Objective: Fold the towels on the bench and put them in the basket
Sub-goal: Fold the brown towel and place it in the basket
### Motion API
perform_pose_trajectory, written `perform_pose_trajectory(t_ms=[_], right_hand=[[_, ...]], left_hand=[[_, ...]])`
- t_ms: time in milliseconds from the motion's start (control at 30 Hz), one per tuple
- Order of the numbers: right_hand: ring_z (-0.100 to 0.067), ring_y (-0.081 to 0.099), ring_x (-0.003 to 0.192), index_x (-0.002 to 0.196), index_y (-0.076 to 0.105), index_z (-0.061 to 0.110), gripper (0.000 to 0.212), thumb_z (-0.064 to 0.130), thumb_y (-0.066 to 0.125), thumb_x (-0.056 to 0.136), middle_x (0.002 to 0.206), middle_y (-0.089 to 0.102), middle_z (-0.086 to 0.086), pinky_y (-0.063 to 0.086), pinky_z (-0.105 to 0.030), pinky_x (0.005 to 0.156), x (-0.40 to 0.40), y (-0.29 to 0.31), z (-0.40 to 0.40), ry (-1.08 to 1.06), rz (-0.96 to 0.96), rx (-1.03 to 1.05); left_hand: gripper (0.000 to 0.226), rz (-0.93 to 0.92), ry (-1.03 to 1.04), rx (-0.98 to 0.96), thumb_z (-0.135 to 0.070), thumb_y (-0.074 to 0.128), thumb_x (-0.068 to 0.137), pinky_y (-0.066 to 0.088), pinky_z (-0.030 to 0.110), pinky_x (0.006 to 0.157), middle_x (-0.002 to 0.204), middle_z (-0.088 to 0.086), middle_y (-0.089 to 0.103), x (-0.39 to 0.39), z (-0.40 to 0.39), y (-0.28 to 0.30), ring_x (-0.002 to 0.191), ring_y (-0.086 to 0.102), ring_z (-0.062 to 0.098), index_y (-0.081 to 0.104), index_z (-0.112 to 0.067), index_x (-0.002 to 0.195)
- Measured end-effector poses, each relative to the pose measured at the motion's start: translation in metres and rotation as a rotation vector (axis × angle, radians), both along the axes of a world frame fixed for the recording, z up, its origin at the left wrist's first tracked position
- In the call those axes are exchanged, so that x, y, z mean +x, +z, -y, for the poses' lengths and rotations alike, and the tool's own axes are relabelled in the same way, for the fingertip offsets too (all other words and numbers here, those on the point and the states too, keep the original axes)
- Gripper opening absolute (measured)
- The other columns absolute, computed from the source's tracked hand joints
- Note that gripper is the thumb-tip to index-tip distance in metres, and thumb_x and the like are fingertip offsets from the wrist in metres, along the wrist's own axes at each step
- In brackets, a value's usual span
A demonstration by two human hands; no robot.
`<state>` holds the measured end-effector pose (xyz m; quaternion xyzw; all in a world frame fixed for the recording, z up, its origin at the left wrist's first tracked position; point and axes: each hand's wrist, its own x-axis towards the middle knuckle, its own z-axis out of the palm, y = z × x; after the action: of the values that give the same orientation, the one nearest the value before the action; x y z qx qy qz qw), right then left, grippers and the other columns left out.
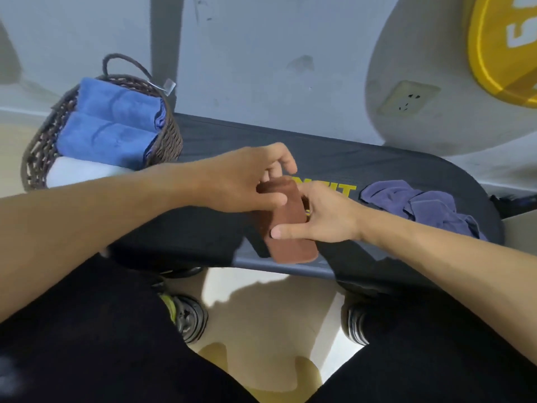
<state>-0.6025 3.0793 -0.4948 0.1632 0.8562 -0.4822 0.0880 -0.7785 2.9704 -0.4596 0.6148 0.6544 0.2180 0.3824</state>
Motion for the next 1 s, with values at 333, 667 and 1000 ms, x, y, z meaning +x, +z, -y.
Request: perform_pose_trajectory(t_ms=[333, 667, 1000], right_hand=[[-0.021, 0.061, 0.091, 0.129, 0.054, -0.003, 0.033, 0.016, 0.046, 0.103, 0.105, 0.064, -0.013, 0.054, -0.037, 0.085, -0.112, 0.013, 0.059, -0.240, 0.011, -0.621], [-0.038, 0.068, 0.081, 0.079, 0.059, 0.001, 0.029, 0.022, 0.078, 0.084, 0.081, 0.066, -0.017, 0.053, -0.055, 0.092, -0.257, -0.009, 0.128, -0.378, 0.067, -0.193], [-0.021, 0.072, 0.073, 0.077, 0.073, 0.000, 0.038, 0.037, 0.080, 0.080, 0.070, 0.074, -0.009, 0.057, -0.034, 0.079, -0.270, -0.011, 0.131, -0.086, 0.123, 0.364]], left_hand=[[0.011, -0.183, 0.142, -0.184, -0.031, 0.068, 0.091, 0.048, 0.040, 0.071, 0.078, -0.002, 0.065, -0.166, 0.063, 0.046, 0.069, 0.059, 0.016, 0.065, -0.025, 0.100], [0.015, 0.039, 0.712, -0.430, 0.001, 0.057, 0.096, 0.055, 0.031, 0.062, 0.089, 0.019, 0.058, -0.273, 0.171, -0.023, 0.080, 0.057, 0.030, 0.059, 0.002, 0.110], [0.021, -0.160, 0.693, -0.427, -0.011, 0.083, 0.077, 0.061, 0.033, 0.059, 0.068, 0.007, 0.065, -0.280, 0.174, -0.045, 0.058, 0.064, 0.025, 0.066, -0.008, 0.088]])
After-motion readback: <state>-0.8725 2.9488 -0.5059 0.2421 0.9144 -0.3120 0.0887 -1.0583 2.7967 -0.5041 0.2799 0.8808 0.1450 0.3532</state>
